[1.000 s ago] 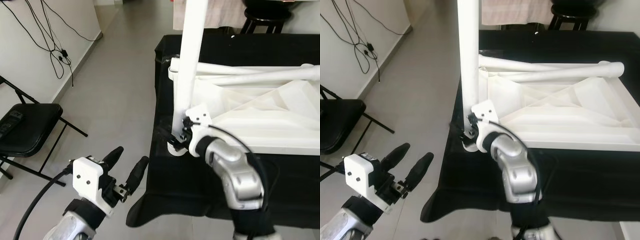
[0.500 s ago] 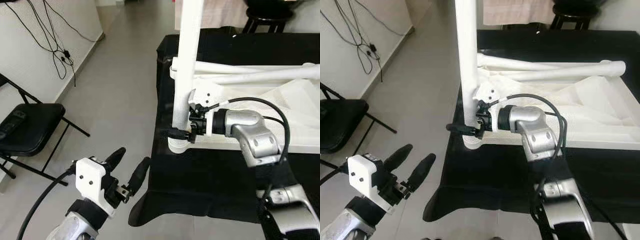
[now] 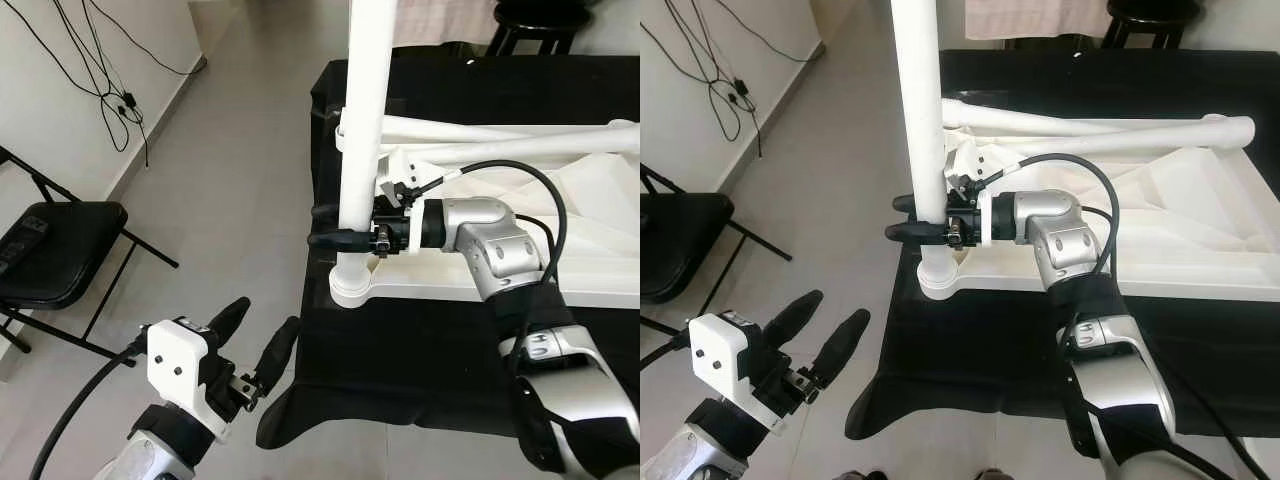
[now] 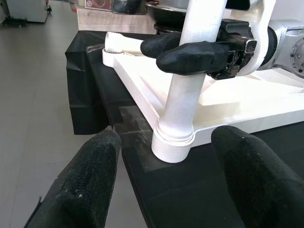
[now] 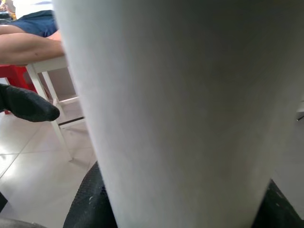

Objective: Building children table

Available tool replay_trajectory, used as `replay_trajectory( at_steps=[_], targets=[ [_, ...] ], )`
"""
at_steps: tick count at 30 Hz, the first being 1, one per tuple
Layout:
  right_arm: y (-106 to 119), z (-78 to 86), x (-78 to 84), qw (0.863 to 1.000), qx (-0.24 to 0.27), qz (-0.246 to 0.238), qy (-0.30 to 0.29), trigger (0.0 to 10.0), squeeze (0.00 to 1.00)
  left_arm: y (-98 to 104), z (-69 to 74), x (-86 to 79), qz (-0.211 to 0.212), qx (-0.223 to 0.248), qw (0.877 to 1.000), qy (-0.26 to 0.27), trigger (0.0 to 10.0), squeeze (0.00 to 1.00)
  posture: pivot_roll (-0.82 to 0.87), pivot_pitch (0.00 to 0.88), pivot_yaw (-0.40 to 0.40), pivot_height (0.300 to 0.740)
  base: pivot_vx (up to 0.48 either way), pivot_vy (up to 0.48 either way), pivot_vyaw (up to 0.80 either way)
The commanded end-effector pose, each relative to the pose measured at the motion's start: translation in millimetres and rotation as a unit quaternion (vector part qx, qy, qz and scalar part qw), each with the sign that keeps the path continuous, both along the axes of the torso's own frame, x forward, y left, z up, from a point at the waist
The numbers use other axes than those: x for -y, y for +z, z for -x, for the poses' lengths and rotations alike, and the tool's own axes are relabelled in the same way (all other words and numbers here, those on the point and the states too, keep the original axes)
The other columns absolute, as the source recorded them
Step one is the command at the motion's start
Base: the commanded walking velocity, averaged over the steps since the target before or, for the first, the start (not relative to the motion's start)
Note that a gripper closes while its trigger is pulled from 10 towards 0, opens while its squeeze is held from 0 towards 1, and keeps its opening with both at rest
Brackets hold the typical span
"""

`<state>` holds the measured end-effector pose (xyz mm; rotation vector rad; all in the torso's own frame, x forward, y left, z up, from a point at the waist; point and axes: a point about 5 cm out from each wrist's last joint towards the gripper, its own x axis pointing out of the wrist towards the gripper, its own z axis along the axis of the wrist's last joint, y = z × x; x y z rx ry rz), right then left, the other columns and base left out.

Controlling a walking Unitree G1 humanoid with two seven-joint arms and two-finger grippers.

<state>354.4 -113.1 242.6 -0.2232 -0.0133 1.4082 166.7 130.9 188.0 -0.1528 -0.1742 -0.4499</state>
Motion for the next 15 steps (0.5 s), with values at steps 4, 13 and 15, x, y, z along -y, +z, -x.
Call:
replay_trajectory(
  at_steps=[4, 13, 15],
  targets=[
    [-4, 2.7, -3.0, 1.000, -0.002, -0.004, 0.015, 0.0, 0.00, 2, 2.2, -1.5, -0.004, -0.002, 1.000, -0.002, 10.0, 0.00, 0.01, 0.195, 0.041, 0.740, 0.000, 0.000, 0.00],
    [-43, 22.9, -5.2, 0.963, -0.016, -0.012, -0.269, 0.0, 0.00, 1, -1.1, -5.3, -0.006, -0.002, 1.000, -0.002, 10.0, 0.00, -0.02, 0.195, 0.052, 0.740, 0.000, 0.000, 0.00],
    [-57, 39.7, -8.9, 0.939, -0.021, -0.006, -0.343, 0.0, 0.00, 1, -2.3, -6.2, -0.007, -0.001, 1.000, -0.002, 10.0, 0.00, -0.02, 0.196, 0.056, 0.740, 0.000, 0.000, 0.00]
  ],
)
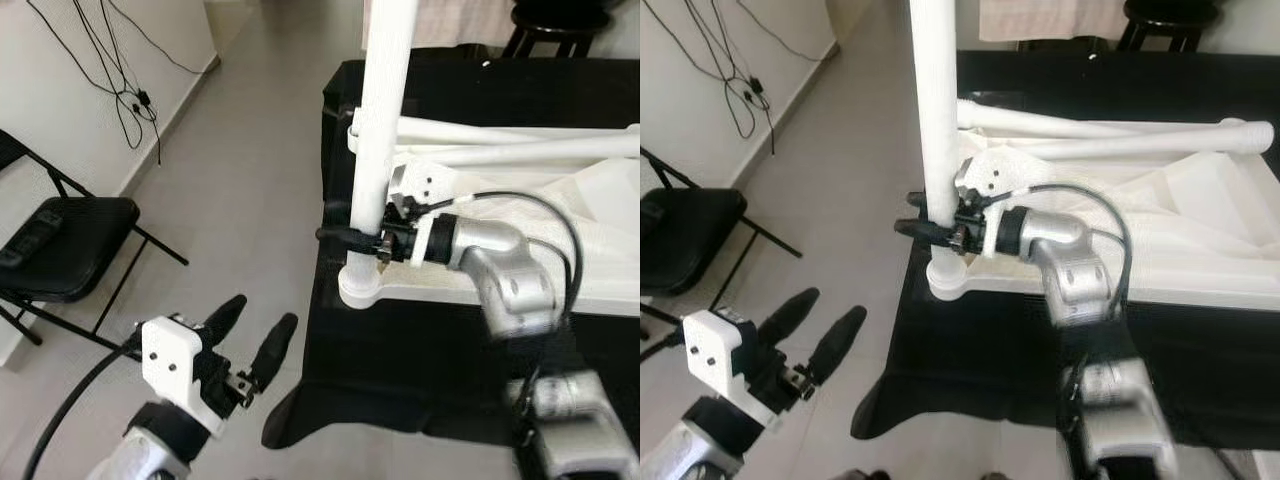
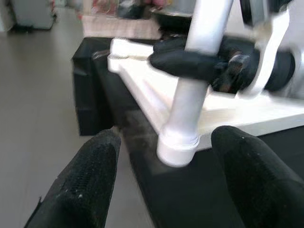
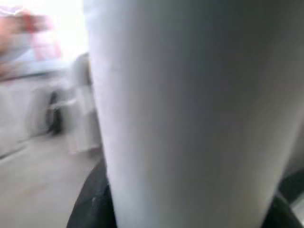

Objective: Building children table

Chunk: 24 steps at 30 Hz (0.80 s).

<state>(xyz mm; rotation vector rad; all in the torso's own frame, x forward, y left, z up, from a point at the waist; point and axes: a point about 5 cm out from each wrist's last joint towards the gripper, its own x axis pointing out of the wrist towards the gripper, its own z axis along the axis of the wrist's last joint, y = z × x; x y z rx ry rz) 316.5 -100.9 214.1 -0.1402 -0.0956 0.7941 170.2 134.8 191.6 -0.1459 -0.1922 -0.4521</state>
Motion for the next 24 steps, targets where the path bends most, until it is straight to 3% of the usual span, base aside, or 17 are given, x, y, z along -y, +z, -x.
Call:
replay_trajectory(
  at_steps=[1, 2, 5, 9, 10, 15, 16, 19, 23, 24],
  targets=[
    [-34, 10.8, 5.3, 0.990, -0.085, 0.030, -0.112, 0.0, 0.00, -4, -0.1, -3.6, -0.008, -0.011, 1.000, -0.002, 10.0, 0.00, -0.02, 0.182, 0.068, 0.740, 0.000, 0.000, 0.00],
    [-36, 16.0, 6.9, 0.985, -0.090, 0.024, -0.142, 0.0, 0.00, -4, -1.0, -4.4, -0.009, -0.011, 1.000, -0.003, 10.0, 0.00, -0.03, 0.179, 0.071, 0.740, 0.000, 0.000, 0.00],
    [-34, 12.7, 8.9, 0.985, -0.082, 0.029, -0.146, 0.0, 0.00, -5, -2.6, -5.1, -0.010, -0.012, 1.000, -0.004, 10.0, 0.00, -0.04, 0.167, 0.077, 0.740, 0.000, 0.000, 0.00],
    [-30, 9.2, -0.9, 0.989, -0.089, 0.019, -0.116, 0.0, 0.00, -5, -4.0, -5.4, -0.012, -0.012, 1.000, -0.010, 10.0, 0.00, -0.03, 0.161, 0.072, 0.740, 0.000, 0.000, 0.00],
    [-28, 10.3, -4.6, 0.989, -0.093, 0.019, -0.110, 10.0, 0.00, -5, -4.2, -5.8, -0.011, -0.011, 1.000, -0.007, 10.0, 0.00, -0.02, 0.162, 0.072, 0.740, 0.000, 0.000, 0.00],
    [-17, 17.7, -19.0, 0.995, -0.094, -0.008, -0.041, 10.0, 0.00, -4, -4.6, -6.0, -0.011, -0.010, 1.000, -0.003, 10.0, 0.00, -0.01, 0.166, 0.070, 0.740, 0.000, 0.000, 0.00],
    [-11, 19.5, -21.2, 0.996, -0.084, -0.010, 0.010, 10.0, 1.00, -4, -4.6, -5.3, -0.010, -0.009, 1.000, -0.004, 10.0, 0.00, -0.01, 0.170, 0.066, 0.740, 0.000, 0.000, 0.00],
    [7, 24.4, -16.7, 0.987, -0.047, 0.015, 0.153, 10.0, 1.00, -3, -4.4, -3.6, -0.008, -0.008, 1.000, -0.007, 10.0, 0.00, 0.00, 0.179, 0.056, 0.740, 0.000, 0.000, 0.00],
    [10, 24.2, -12.8, 0.982, -0.036, 0.030, 0.185, 10.0, 1.00, -3, -4.3, -3.1, -0.007, -0.008, 1.000, -0.007, 10.0, 0.00, 0.00, 0.182, 0.054, 0.740, 0.000, 0.000, 0.00],
    [11, 23.7, -8.1, 0.972, -0.020, 0.058, 0.225, 10.0, 1.00, -2, -4.0, -2.5, -0.006, -0.007, 1.000, -0.007, 10.0, 0.00, 0.00, 0.183, 0.050, 0.740, 0.000, 0.000, 0.00]
  ],
)
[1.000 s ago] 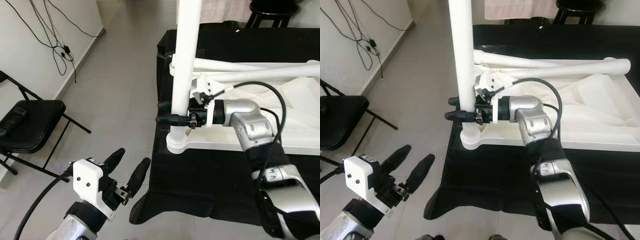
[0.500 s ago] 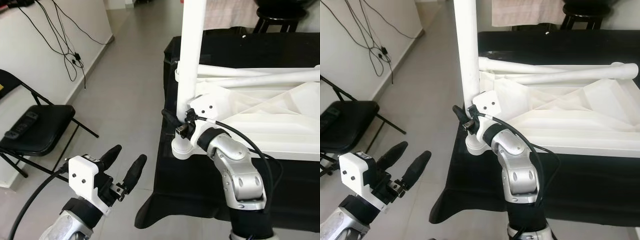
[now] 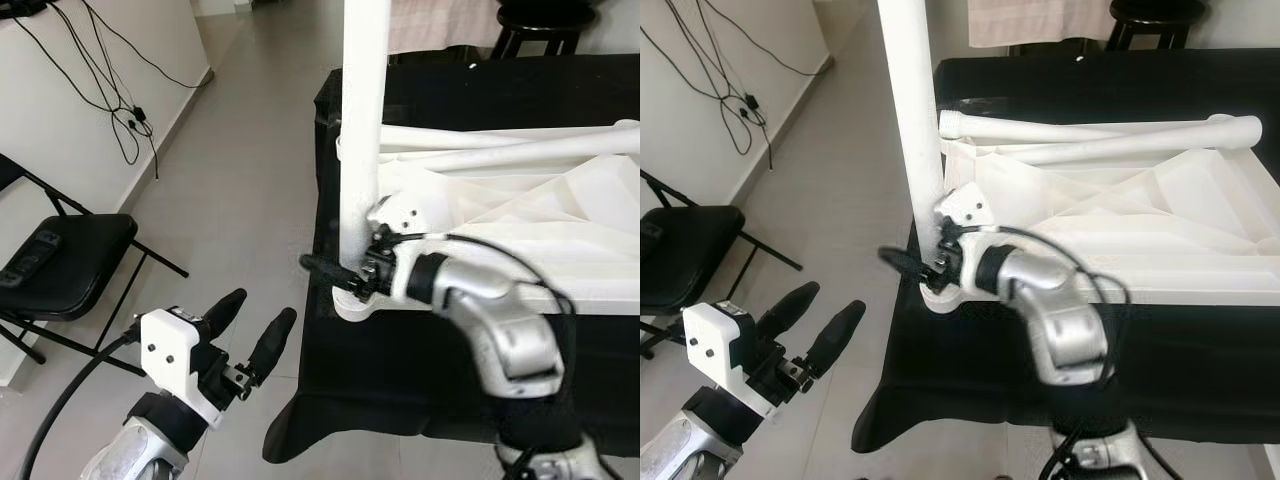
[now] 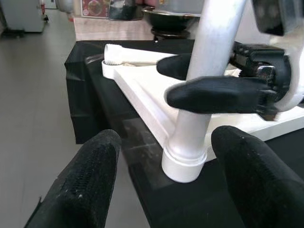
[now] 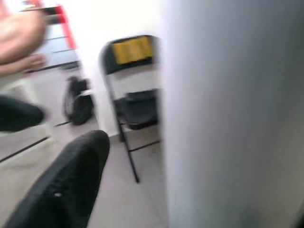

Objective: Building children table

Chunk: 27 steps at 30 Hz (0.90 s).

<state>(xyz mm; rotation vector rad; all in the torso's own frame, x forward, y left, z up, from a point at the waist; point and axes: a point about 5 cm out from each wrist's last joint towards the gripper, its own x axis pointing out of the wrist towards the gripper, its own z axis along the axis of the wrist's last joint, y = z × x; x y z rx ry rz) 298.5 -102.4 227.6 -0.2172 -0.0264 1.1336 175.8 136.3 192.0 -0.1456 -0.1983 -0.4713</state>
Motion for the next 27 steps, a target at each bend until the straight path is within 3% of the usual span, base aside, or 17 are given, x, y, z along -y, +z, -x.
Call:
replay_trajectory(
  at_steps=[1, 2, 3, 4, 5, 7, 15, 17, 18, 19, 27],
  targets=[
    [-2, 3.2, -5.6, 0.995, -0.002, 0.022, 0.093, 10.0, 1.00, -2, 2.0, -0.5, -0.005, -0.010, 1.000, 0.003, 10.0, 0.00, 0.00, 0.188, 0.044, 0.740, 0.000, 0.000, 0.00],
    [-2, 3.2, -5.6, 0.995, -0.002, 0.022, 0.093, 10.0, 1.00, -2, 2.0, -0.5, -0.005, -0.010, 1.000, 0.003, 10.0, 0.00, 0.00, 0.188, 0.044, 0.740, 0.000, 0.000, 0.00],
    [-1, -1.3, -3.1, 0.993, 0.000, 0.037, 0.116, 10.0, 0.30, -2, 2.4, -0.1, -0.004, -0.009, 1.000, 0.004, 10.0, 0.00, 0.01, 0.191, 0.042, 0.740, 0.000, 0.000, 0.00],
    [-1, -1.3, -3.1, 0.993, 0.000, 0.037, 0.116, 10.0, 0.30, -2, 2.4, -0.1, -0.004, -0.009, 1.000, 0.004, 10.0, 0.00, 0.01, 0.191, 0.042, 0.740, 0.000, 0.000, 0.00],
    [0, -6.4, -1.9, 0.990, -0.005, 0.044, 0.132, 10.0, 0.00, -1, 2.8, 0.1, -0.003, -0.008, 1.000, 0.005, 10.0, 0.00, 0.01, 0.192, 0.041, 0.740, 0.000, 0.000, 0.00],
    [3, -15.0, -4.3, 0.988, -0.005, 0.056, 0.147, 10.0, 0.00, -1, 3.6, 0.6, -0.001, -0.008, 1.000, 0.006, 10.0, 0.00, 0.02, 0.195, 0.037, 0.740, 0.000, 0.000, 0.00],
    [10, -20.5, -10.2, 0.974, -0.026, 0.050, 0.219, 10.0, 0.00, 0, 5.8, 2.4, 0.000, -0.009, 1.000, 0.005, 10.0, 0.00, 0.03, 0.204, 0.036, 0.740, 0.000, 0.000, 0.00],
    [9, -22.9, -8.8, 0.971, -0.032, 0.052, 0.230, 9.4, 0.00, 0, 6.0, 3.1, 0.001, -0.009, 1.000, 0.004, 10.0, 0.00, 0.03, 0.205, 0.036, 0.740, 0.000, 0.000, 0.00],
    [8, -24.0, -8.1, 0.970, -0.033, 0.053, 0.235, 2.7, 0.00, 0, 6.1, 3.2, 0.001, -0.009, 1.000, 0.004, 10.0, 0.00, 0.03, 0.205, 0.036, 0.740, 0.000, 0.000, 0.00],
    [9, -24.8, -6.3, 0.969, -0.034, 0.052, 0.239, 0.0, 0.00, 0, 6.1, 3.7, 0.002, -0.009, 1.000, 0.004, 10.0, 0.00, 0.03, 0.203, 0.036, 0.740, 0.000, 0.000, 0.00],
    [4, -26.8, 4.0, 0.970, -0.041, 0.050, 0.233, 0.0, 0.00, -1, 6.0, 4.3, 0.003, -0.010, 1.000, 0.004, 10.0, 0.00, 0.02, 0.187, 0.034, 0.740, 0.000, 0.000, 0.00]
  ],
)
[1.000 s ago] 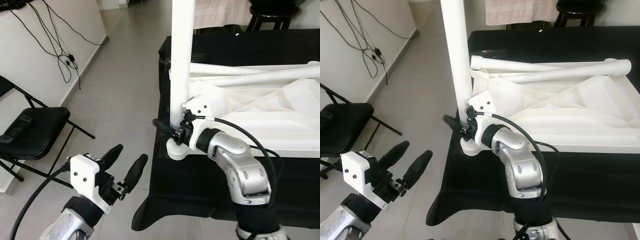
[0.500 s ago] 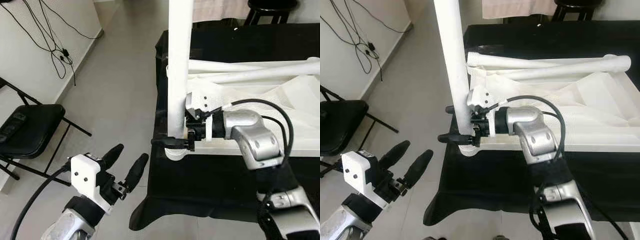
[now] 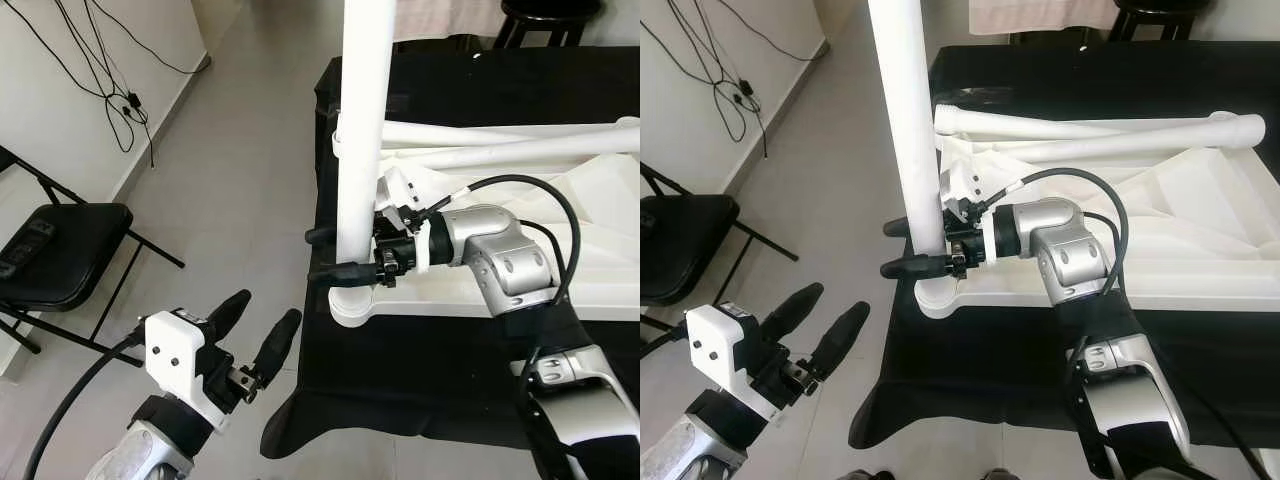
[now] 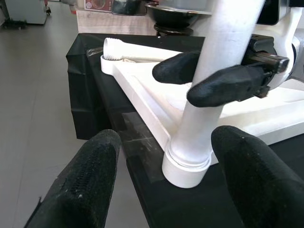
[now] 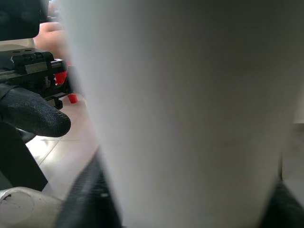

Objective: Building children table

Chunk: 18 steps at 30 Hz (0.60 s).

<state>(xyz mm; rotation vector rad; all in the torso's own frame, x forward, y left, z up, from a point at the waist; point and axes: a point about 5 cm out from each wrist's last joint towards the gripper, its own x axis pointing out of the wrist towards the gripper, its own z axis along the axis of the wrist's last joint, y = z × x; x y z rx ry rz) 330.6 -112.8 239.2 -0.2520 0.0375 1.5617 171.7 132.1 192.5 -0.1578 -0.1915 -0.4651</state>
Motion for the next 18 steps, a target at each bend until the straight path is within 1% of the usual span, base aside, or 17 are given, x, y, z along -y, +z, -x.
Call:
replay_trajectory(
  at_steps=[1, 3, 4, 5, 6, 7, 9, 10, 11, 12, 13, 14, 16, 17, 18],
  targets=[
    [-8, 5.2, -6.3, 1.000, -0.006, 0.010, 0.025, 0.0, 0.00, -2, 1.8, 0.2, -0.002, -0.005, 1.000, 0.002, 10.0, 0.00, 0.02, 0.187, 0.034, 0.740, 0.000, 0.000, 0.00],
    [-15, 7.8, -1.2, 1.000, -0.005, 0.010, 0.001, 0.0, 0.00, -2, 2.2, -0.2, -0.002, -0.005, 1.000, 0.002, 10.0, 0.00, 0.02, 0.184, 0.034, 0.740, 0.000, 0.000, 0.00],
    [-15, 7.8, -1.2, 1.000, -0.005, 0.010, 0.001, 0.0, 0.00, -2, 2.2, -0.2, -0.002, -0.005, 1.000, 0.002, 10.0, 0.00, 0.02, 0.184, 0.034, 0.740, 0.000, 0.000, 0.00],
    [-19, 9.2, 2.7, 0.999, 0.000, 0.012, -0.029, 0.0, 0.00, -3, 2.2, -0.4, -0.002, -0.006, 1.000, 0.001, 10.0, 0.00, 0.01, 0.178, 0.030, 0.740, 0.000, 0.000, 0.00],
    [-21, 9.6, 4.5, 0.999, 0.003, 0.011, -0.043, 0.0, 0.00, -3, 2.2, -0.4, -0.002, -0.006, 1.000, 0.001, 10.0, 0.00, 0.01, 0.178, 0.030, 0.740, 0.000, 0.000, 0.00],
    [-21, 9.6, 4.5, 0.999, 0.003, 0.011, -0.043, 0.0, 0.00, -3, 2.2, -0.4, -0.002, -0.006, 1.000, 0.001, 10.0, 0.00, 0.01, 0.178, 0.030, 0.740, 0.000, 0.000, 0.00],
    [-26, 12.3, 7.0, 0.994, 0.004, 0.001, -0.106, 0.0, 0.00, -3, 2.3, -0.9, -0.001, -0.006, 1.000, 0.001, 10.0, 0.00, -0.01, 0.174, 0.028, 0.740, 0.000, 0.000, 0.00],
    [-30, 16.5, 2.4, 0.988, 0.002, -0.011, -0.151, 0.0, 0.00, -4, 2.2, -1.2, -0.001, -0.006, 1.000, 0.000, 10.0, 0.00, -0.01, 0.173, 0.027, 0.740, 0.000, 0.000, 0.00],
    [-33, 19.6, -0.3, 0.983, 0.000, -0.018, -0.182, 0.0, 0.00, -4, 2.1, -1.3, 0.000, -0.006, 1.000, 0.000, 10.0, 0.00, -0.01, 0.173, 0.027, 0.740, 0.000, 0.000, 0.00],
    [-33, 19.6, -0.3, 0.983, 0.000, -0.018, -0.182, 0.0, 0.00, -4, 2.1, -1.3, 0.000, -0.006, 1.000, 0.000, 10.0, 0.00, -0.01, 0.173, 0.027, 0.740, 0.000, 0.000, 0.00],
    [-39, 20.0, -8.1, 0.966, -0.013, -0.032, -0.256, 0.0, 0.00, -4, 1.8, -1.9, -0.001, -0.006, 1.000, 0.000, 10.0, 0.00, -0.02, 0.168, 0.026, 0.740, 0.000, 0.000, 0.00],
    [-50, 27.1, -15.0, 0.934, -0.021, -0.034, -0.356, 0.0, 0.00, -4, 1.2, -2.2, -0.001, -0.007, 1.000, 0.000, 10.0, 0.00, -0.03, 0.170, 0.029, 0.740, 0.000, 0.000, 0.00],
    [-50, 27.1, -15.0, 0.934, -0.021, -0.034, -0.356, 0.0, 0.00, -4, 1.2, -2.2, -0.001, -0.007, 1.000, 0.000, 10.0, 0.00, -0.03, 0.170, 0.029, 0.740, 0.000, 0.000, 0.00],
    [-56, 32.5, -16.3, 0.905, -0.026, -0.034, -0.424, 0.0, 0.00, -5, 0.6, -2.4, -0.001, -0.007, 1.000, 0.000, 10.0, 0.00, -0.03, 0.168, 0.033, 0.740, 0.000, 0.000, 0.00],
    [-60, 38.6, -20.0, 0.891, -0.023, -0.035, -0.452, 0.0, 0.00, -5, -0.1, -2.4, -0.001, -0.007, 1.000, -0.001, 10.0, 0.00, -0.03, 0.163, 0.034, 0.740, 0.000, 0.000, 0.00]
  ],
)
